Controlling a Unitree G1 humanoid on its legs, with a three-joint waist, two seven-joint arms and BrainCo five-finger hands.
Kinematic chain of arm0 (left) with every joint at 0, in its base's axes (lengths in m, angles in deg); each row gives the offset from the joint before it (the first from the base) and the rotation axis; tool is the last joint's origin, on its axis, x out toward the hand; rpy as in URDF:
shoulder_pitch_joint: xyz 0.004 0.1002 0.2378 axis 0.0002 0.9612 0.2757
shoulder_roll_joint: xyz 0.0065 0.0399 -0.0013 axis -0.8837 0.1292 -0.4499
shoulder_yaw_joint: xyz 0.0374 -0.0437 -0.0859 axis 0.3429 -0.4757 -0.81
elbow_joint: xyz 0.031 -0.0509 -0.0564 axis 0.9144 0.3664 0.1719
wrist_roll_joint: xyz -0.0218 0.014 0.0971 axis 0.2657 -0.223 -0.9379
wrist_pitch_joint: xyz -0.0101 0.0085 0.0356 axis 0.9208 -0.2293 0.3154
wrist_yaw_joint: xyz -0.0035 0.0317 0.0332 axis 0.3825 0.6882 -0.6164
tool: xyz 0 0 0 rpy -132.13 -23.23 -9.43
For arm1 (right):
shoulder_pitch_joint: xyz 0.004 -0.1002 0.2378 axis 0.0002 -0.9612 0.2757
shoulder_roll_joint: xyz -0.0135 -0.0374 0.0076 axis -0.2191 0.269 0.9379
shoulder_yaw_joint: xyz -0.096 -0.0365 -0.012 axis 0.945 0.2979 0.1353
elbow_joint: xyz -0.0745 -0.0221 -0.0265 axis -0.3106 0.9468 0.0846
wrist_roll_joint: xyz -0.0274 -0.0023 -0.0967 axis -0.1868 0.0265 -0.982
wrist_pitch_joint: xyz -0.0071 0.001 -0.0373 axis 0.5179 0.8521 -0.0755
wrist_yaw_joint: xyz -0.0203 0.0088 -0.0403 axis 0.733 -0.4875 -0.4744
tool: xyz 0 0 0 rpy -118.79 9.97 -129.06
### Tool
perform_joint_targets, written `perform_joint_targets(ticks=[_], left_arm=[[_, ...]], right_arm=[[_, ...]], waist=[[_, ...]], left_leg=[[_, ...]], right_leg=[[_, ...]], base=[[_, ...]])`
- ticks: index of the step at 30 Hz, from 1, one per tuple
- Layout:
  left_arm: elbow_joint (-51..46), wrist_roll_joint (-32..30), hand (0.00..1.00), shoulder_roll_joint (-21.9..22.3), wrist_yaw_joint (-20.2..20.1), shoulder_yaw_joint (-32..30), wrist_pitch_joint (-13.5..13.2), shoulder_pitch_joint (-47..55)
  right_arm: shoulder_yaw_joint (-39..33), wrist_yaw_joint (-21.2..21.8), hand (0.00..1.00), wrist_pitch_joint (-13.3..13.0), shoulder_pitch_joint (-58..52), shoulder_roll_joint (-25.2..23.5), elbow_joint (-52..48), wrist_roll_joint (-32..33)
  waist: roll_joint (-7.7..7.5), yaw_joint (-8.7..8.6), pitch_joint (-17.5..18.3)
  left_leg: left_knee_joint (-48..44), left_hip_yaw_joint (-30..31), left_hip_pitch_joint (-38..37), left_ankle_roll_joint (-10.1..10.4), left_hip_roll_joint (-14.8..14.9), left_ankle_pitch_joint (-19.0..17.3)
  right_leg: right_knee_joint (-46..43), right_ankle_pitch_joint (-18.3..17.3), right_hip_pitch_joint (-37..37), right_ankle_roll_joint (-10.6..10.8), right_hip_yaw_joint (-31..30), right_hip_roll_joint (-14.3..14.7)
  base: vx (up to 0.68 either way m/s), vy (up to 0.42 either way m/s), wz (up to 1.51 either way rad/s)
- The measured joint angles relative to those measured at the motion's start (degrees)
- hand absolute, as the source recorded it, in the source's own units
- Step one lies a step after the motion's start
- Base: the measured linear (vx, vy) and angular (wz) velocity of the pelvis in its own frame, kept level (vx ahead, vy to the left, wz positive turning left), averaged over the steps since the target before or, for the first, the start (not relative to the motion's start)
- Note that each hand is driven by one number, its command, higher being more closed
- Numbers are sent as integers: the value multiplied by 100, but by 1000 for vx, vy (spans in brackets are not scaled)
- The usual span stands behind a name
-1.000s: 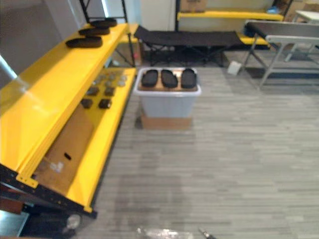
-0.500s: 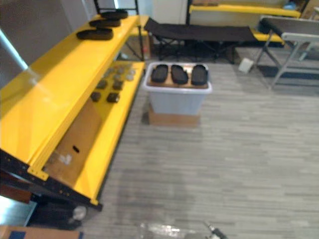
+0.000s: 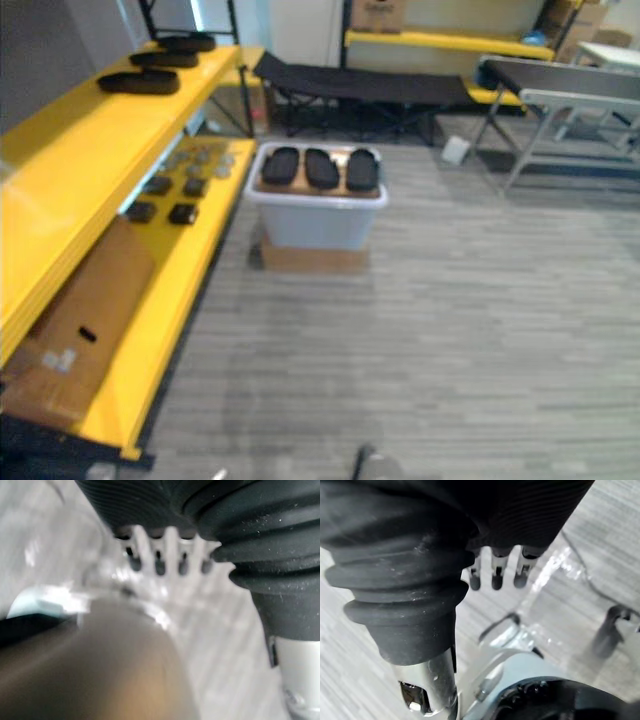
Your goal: Walk over and take plastic housings, then place them on the shelf
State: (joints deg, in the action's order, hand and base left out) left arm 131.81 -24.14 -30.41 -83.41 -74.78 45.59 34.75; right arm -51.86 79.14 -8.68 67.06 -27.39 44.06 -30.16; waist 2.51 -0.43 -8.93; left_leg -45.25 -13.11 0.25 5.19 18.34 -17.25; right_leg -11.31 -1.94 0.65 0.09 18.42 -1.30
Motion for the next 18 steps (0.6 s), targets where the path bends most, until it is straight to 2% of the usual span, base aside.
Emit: perform_joint_targets(ticks=[1,2,3,4,5,6,7,8,9,10,11,12,13,15,16,18], left_arm=[[12,67,0,26,31,18,-15,-14],[48,188,0,25,118,118,-25,-21],[45,198,0,46,195,240,-85,-13],[46,186,0,51,211,301,-123,-18],[54,128,0,51,241,327,-141,-17],[73,89,0,51,262,319,-157,-17],[105,63,0,60,316,274,-223,8],[94,22,0,122,339,150,-297,49],[88,-62,0,131,343,82,-322,67],[81,-177,0,90,341,27,-368,100],[82,-365,0,-36,331,48,-396,106],[88,-429,0,-86,327,56,-411,105],[112,-567,0,-195,328,94,-460,114],[185,-595,0,-261,343,415,-523,90],[224,-592,0,-305,345,599,-538,-8],[247,-553,0,-406,355,921,-590,-17]], right_arm=[[-35,-2,0,-6,96,48,15,-76],[-78,-7,0,-60,207,118,63,-107],[-154,-6,0,-129,359,131,56,-112],[-179,-7,0,-189,464,146,49,-108],[-238,-9,0,-276,633,170,8,-55],[-275,-12,0,-310,675,167,-34,-44],[-283,-17,0,-339,670,162,-136,6],[-265,-24,0,-338,617,134,-204,64],[-250,-20,0,-337,577,115,-250,99],[-177,-22,0,-346,511,89,-295,165],[-85,-27,0,-341,509,-25,-293,172],[-58,-25,0,-335,528,-78,-284,175],[-31,-12,0,-318,536,-169,-226,218],[30,17,0,-303,630,-204,-85,244],[106,25,0,-321,693,-271,25,238],[121,58,0,-374,713,-276,44,234]], waist=[[72,4,-51],[74,47,-63],[69,137,-60],[68,156,-60],[70,164,-60],[72,165,-61],[65,197,-63],[8,302,-74],[-32,325,-55],[-150,325,-62],[-386,329,-60],[-458,343,-38],[-645,368,34],[-602,365,-6],[-549,349,-94],[-531,297,-115]], left_leg=[[-356,-13,190,47,64,-21],[-244,-43,304,98,-52,-43],[277,-173,398,105,-301,-38],[643,-193,473,118,-429,-23],[1558,-169,622,105,-743,120],[2024,-165,705,70,-859,270],[2857,-154,815,-13,-1049,620],[3162,-132,840,-141,-1132,1106],[3186,-148,817,-148,-1149,1303],[3166,-210,780,-361,-1227,1575],[3083,-317,777,-622,-1408,1446],[3033,-332,776,-711,-1495,1350],[2956,-371,765,-809,-1679,1133],[2997,-359,547,-897,-1756,970],[3104,-338,235,-950,-1755,876],[3396,-318,-407,-952,-1757,759]], right_leg=[[228,6,-398,-15,59,55],[481,-4,-818,-31,52,18],[726,-7,-1111,-27,25,-59],[828,-16,-1205,-11,17,-94],[964,-50,-1311,44,-3,-151],[990,-78,-1371,86,-4,-175],[1016,-171,-1463,171,2,-202],[1006,-314,-1557,278,-22,-252],[989,-401,-1605,337,-23,-278],[900,-643,-1661,426,-10,-389],[739,-862,-1632,475,-10,-607],[676,-934,-1610,499,-16,-718],[505,-948,-1591,569,-23,-910],[-705,-939,-1174,502,-164,-1101],[-1816,-921,-772,509,-257,-1245],[-2416,-1267,-458,490,-208,-1224]], base=[[455,-256,15],[515,-264,5],[477,-232,-15],[376,-125,-28],[283,-43,-19],[367,20,-9],[401,140,-7],[408,169,-5],[402,216,5],[342,202,18],[336,193,15],[343,180,2],[387,155,-4],[390,185,2],[361,208,10],[408,158,13]])
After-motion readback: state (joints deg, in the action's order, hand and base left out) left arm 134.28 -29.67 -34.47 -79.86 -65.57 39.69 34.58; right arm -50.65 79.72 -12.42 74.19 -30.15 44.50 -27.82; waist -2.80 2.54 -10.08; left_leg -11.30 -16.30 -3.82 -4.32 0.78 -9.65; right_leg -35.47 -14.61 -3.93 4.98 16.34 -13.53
